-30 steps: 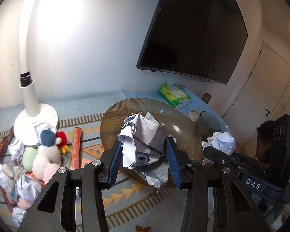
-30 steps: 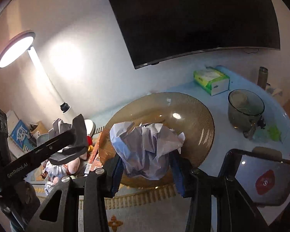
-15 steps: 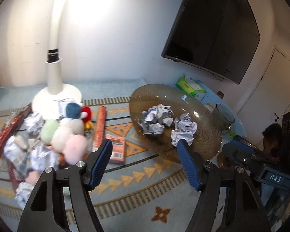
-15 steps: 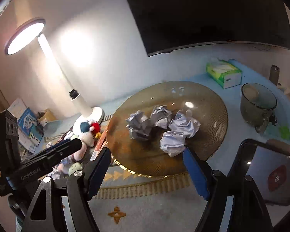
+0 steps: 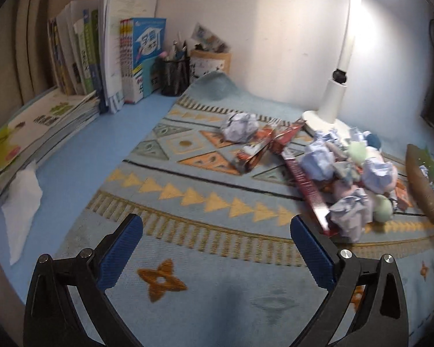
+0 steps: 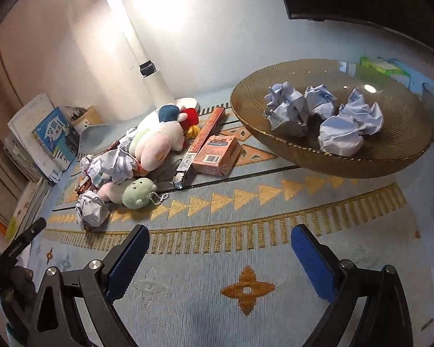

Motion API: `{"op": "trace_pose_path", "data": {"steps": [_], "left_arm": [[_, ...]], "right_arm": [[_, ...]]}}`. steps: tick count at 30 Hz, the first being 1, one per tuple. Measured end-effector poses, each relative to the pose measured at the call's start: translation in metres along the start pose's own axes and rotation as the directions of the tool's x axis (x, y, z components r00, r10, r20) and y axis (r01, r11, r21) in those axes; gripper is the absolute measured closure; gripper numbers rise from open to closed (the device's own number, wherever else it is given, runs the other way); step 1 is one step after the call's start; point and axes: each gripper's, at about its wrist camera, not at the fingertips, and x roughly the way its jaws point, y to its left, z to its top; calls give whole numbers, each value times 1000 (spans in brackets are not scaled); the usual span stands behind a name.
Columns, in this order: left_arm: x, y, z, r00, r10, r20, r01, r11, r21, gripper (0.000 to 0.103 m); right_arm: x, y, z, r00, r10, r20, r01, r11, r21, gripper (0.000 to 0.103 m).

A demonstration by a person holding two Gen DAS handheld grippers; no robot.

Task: Organize objects
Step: 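Move both grippers back toward the pile of toys and paper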

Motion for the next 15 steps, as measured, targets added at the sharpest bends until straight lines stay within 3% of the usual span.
{"op": "trace_pose_path", "data": {"steps": [6,11,15], "left_arm": [[13,-11,-4,999,20,-33,-18,998,61,1],[36,-28,-11,983,92,-157,-69,987,146,1],[41,-21,-12,978,68,-196,-50,994,98,0]], "right_arm": [[6,3,11,999,-25,-29,26,999,22,5],[16,8,10,992,-121,-42,120,992,-25,5],[31,4,1,984,-159,-79,157,987,-31,5]]}}
